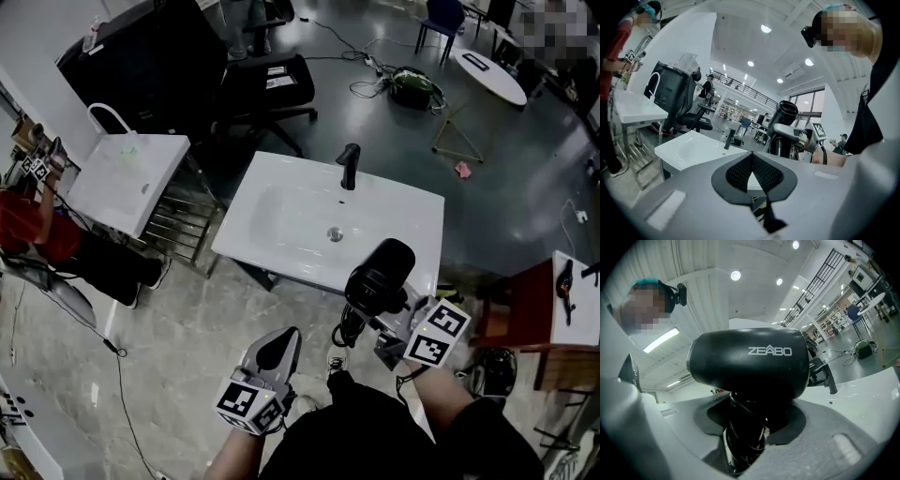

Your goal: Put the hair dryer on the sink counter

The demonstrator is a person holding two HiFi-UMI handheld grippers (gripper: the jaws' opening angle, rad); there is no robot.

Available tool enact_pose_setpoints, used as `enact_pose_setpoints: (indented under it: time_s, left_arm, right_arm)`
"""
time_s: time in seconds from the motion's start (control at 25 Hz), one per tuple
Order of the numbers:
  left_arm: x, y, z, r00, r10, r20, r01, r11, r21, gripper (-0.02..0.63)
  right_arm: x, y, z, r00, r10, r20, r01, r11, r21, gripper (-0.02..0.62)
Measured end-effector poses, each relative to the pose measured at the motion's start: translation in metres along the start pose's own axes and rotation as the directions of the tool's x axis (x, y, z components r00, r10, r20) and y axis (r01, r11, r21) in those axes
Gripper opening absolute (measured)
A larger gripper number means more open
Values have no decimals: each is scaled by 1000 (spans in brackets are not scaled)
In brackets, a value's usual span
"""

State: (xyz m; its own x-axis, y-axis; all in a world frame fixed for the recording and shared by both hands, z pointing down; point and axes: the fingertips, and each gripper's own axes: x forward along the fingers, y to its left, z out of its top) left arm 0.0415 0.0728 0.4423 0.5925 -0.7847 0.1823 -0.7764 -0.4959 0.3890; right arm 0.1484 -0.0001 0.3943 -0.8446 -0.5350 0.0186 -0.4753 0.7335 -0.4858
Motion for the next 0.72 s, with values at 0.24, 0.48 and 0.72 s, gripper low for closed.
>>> enact_pose_setpoints:
  time_s: [0.24, 0.48, 0.72]
  left_arm:
    - [25, 7, 6, 1000, 4, 11, -4, 1000, -4, 3]
    - [47, 7, 17, 1000, 21, 7, -22, 1000, 4, 3]
    - [55, -2, 34, 999, 39, 24, -40, 998, 49, 3]
  right_arm:
    - [13, -27, 10, 1000, 8, -6, -8, 1000, -6, 189]
    - [21, -48, 25, 1000, 23, -7, -23, 1000, -12, 189]
    - [20, -57, 39, 999, 46, 6, -46, 999, -17, 189]
